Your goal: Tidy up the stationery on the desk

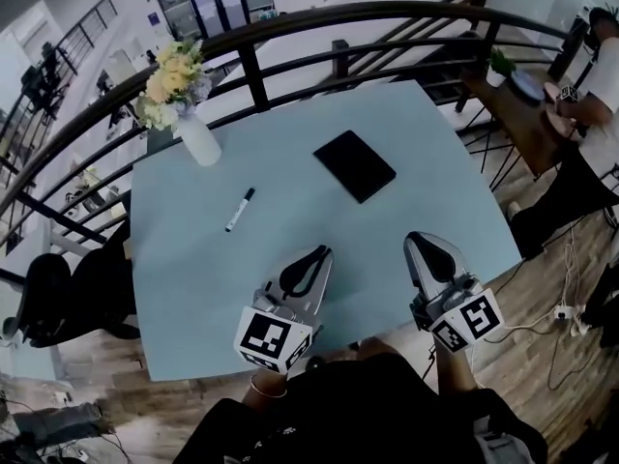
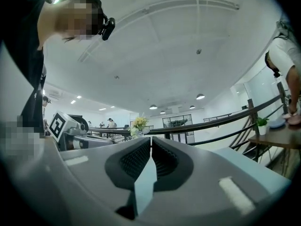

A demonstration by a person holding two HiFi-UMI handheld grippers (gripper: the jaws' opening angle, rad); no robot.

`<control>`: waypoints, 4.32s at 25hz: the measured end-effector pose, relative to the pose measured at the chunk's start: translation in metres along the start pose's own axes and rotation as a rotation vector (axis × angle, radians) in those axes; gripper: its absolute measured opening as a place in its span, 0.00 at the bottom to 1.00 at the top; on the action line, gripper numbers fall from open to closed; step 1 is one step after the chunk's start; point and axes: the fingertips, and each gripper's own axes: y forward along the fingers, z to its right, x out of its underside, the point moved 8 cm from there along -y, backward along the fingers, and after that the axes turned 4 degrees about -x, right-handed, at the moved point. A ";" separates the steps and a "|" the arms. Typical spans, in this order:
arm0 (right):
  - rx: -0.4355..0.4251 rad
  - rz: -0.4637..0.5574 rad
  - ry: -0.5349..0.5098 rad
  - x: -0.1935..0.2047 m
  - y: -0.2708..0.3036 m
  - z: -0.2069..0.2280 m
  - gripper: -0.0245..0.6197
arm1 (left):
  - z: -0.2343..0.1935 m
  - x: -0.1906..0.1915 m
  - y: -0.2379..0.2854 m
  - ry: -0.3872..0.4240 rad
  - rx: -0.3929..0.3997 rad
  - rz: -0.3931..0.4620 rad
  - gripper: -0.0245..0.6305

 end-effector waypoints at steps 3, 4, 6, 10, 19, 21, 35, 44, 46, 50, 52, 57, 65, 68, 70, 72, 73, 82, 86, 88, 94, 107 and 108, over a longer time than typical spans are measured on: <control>-0.013 -0.024 -0.011 0.000 0.011 0.026 0.04 | -0.005 0.005 0.021 -0.009 -0.026 -0.009 0.08; -0.020 -0.035 -0.020 0.000 0.014 0.033 0.04 | -0.006 0.006 0.026 -0.012 -0.037 -0.012 0.08; -0.036 -0.056 -0.039 -0.001 0.019 0.047 0.05 | -0.007 0.009 0.036 -0.017 -0.060 -0.019 0.08; -0.054 -0.095 -0.073 0.001 0.034 0.080 0.06 | -0.012 0.015 0.065 -0.020 -0.077 -0.060 0.10; -0.100 -0.189 -0.083 0.025 0.080 0.145 0.11 | -0.030 0.036 0.120 -0.041 -0.123 -0.171 0.14; -0.105 -0.211 -0.076 0.033 0.088 0.160 0.12 | -0.034 0.042 0.133 -0.056 -0.137 -0.194 0.15; -0.152 -0.366 -0.037 0.099 0.151 0.218 0.17 | -0.063 0.102 0.192 -0.144 -0.217 -0.314 0.21; -0.153 -0.498 0.026 0.144 0.163 0.249 0.21 | -0.072 0.142 0.226 -0.240 -0.238 -0.410 0.27; -0.148 -0.521 0.031 0.153 0.167 0.255 0.22 | -0.075 0.149 0.231 -0.260 -0.239 -0.423 0.27; -0.131 -0.586 0.027 0.171 0.175 0.265 0.26 | -0.081 0.161 0.239 -0.300 -0.251 -0.448 0.28; -0.119 -0.613 0.030 0.181 0.176 0.270 0.26 | -0.083 0.166 0.244 -0.320 -0.253 -0.451 0.28; -0.111 -0.678 0.063 0.199 0.179 0.279 0.29 | -0.088 0.176 0.256 -0.347 -0.250 -0.484 0.28; -0.144 -0.765 0.079 0.216 0.186 0.286 0.40 | -0.087 0.188 0.270 -0.358 -0.249 -0.559 0.30; -0.147 -0.778 0.091 0.217 0.188 0.287 0.40 | -0.084 0.191 0.277 -0.344 -0.240 -0.606 0.34; -0.153 -0.787 0.101 0.218 0.188 0.288 0.40 | -0.083 0.192 0.280 -0.338 -0.237 -0.616 0.34; -0.161 -0.792 0.107 0.218 0.189 0.287 0.39 | -0.081 0.192 0.283 -0.333 -0.231 -0.620 0.35; -0.164 -0.793 0.111 0.218 0.189 0.287 0.38 | -0.081 0.191 0.284 -0.333 -0.229 -0.620 0.35; -0.192 -0.823 0.143 0.219 0.182 0.274 0.41 | -0.082 0.191 0.277 -0.371 -0.231 -0.612 0.38; -0.197 -0.830 0.148 0.221 0.177 0.265 0.43 | -0.082 0.193 0.270 -0.369 -0.242 -0.610 0.38; -0.201 -0.833 0.150 0.221 0.175 0.260 0.43 | -0.082 0.193 0.265 -0.366 -0.244 -0.612 0.38; -0.215 -0.855 0.138 0.221 0.167 0.243 0.43 | -0.077 0.195 0.248 -0.357 -0.246 -0.621 0.36; -0.231 -0.895 0.117 0.223 0.135 0.187 0.45 | -0.062 0.201 0.194 -0.350 -0.231 -0.640 0.35; -0.232 -0.895 0.115 0.224 0.133 0.183 0.45 | -0.061 0.202 0.190 -0.350 -0.229 -0.640 0.35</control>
